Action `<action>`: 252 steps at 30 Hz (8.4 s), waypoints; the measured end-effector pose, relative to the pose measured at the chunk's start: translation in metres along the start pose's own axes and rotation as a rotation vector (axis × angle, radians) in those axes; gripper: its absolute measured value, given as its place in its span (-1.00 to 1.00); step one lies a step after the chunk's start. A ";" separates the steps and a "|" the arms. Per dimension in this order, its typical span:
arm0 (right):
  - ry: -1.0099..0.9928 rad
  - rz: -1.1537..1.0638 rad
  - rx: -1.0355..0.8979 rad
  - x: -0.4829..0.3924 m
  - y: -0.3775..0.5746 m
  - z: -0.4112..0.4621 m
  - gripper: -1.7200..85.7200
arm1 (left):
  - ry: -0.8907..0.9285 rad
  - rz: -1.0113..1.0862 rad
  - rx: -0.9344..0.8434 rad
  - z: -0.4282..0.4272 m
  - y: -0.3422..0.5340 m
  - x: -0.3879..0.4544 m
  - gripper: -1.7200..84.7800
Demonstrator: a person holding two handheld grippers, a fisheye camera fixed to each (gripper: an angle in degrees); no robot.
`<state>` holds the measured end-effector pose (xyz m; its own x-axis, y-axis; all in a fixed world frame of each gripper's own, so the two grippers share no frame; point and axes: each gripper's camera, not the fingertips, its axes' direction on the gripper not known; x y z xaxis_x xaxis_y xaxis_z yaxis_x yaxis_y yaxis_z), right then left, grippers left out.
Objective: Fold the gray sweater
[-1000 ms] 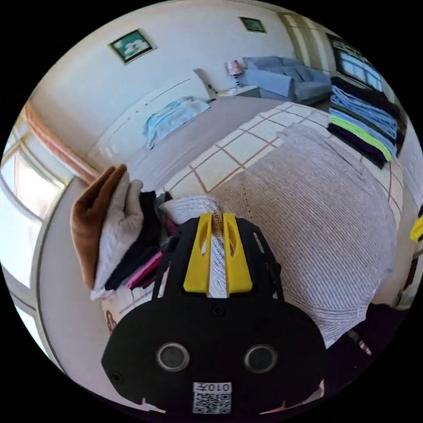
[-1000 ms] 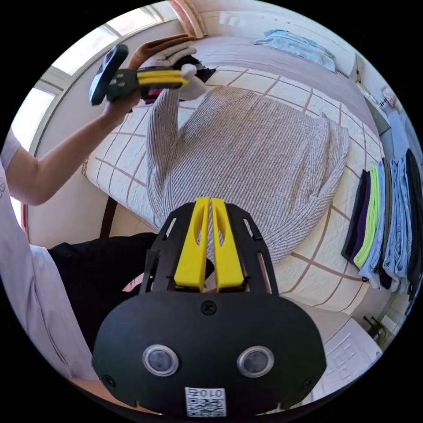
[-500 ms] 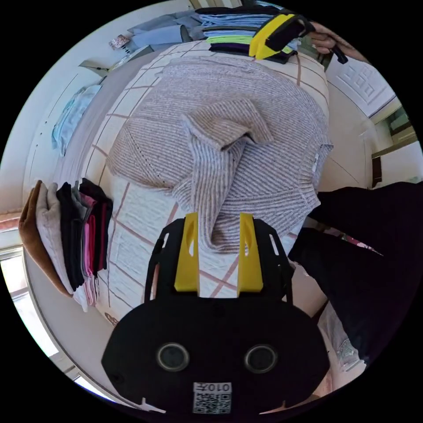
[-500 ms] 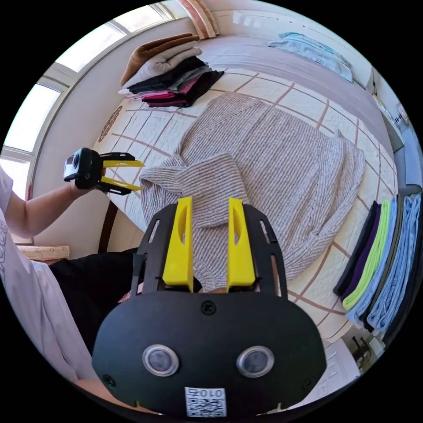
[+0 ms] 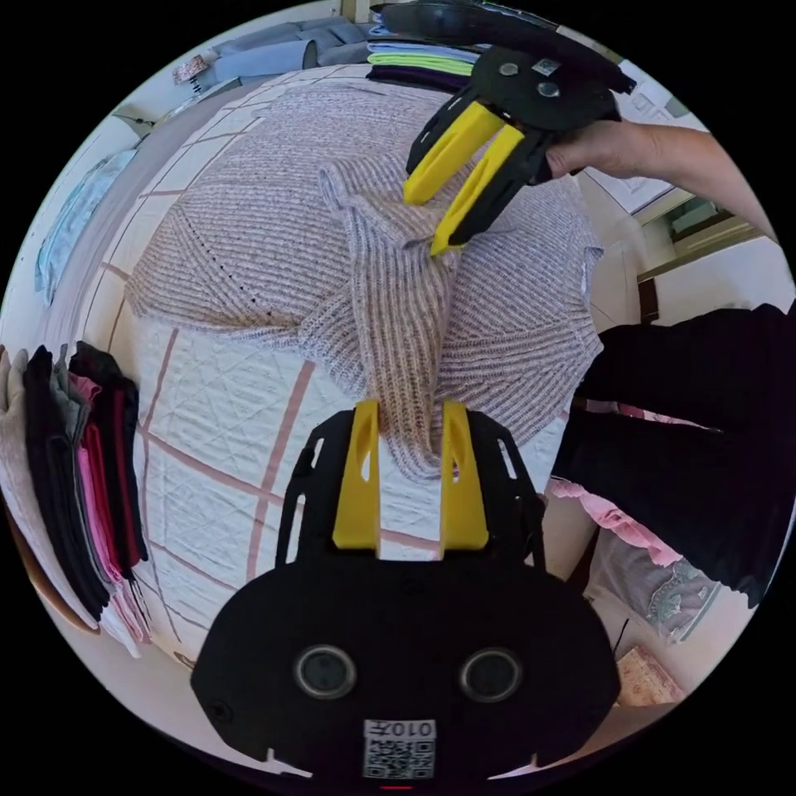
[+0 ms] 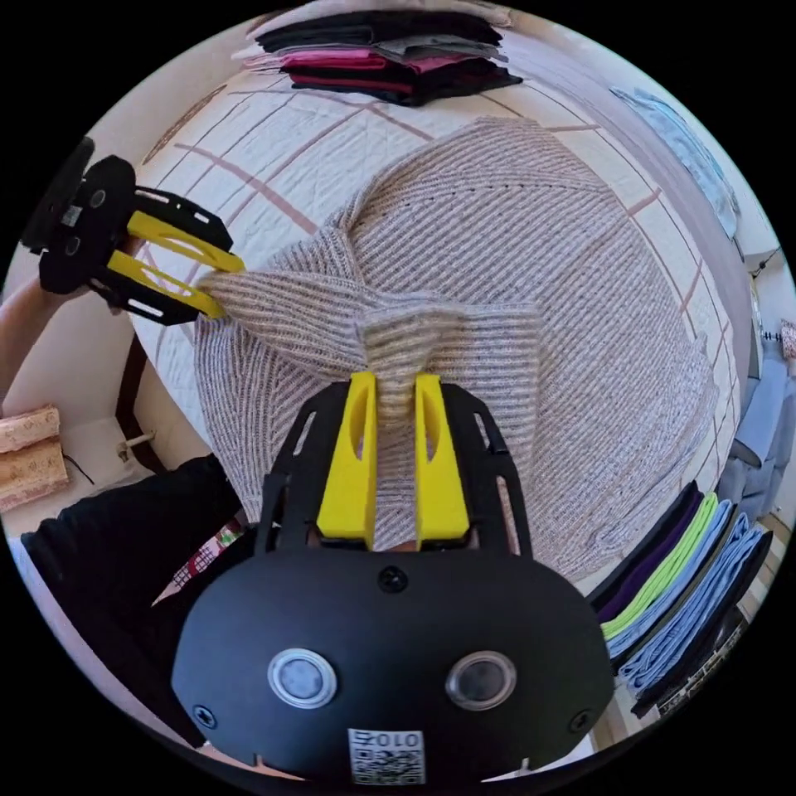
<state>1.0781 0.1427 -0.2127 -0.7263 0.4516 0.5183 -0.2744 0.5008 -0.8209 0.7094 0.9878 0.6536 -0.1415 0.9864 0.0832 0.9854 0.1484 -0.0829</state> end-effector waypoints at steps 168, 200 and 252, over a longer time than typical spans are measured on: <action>0.013 0.077 0.324 0.158 0.239 -0.023 -0.74 | 0.392 -0.902 0.515 0.120 0.118 -0.080 -0.67; -0.147 0.339 0.407 0.248 0.465 0.021 -0.89 | -0.350 0.414 -0.086 0.061 -0.392 0.018 -0.83; 0.210 0.350 0.057 0.105 0.435 0.083 -0.87 | 0.274 -1.034 0.389 0.169 0.071 -0.133 -0.81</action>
<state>0.8296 0.3465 -0.5350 -0.6393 0.7312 0.2382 -0.0721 0.2514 -0.9652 0.7824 0.8791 0.4690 -0.7973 0.3370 0.5008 0.3053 0.9408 -0.1470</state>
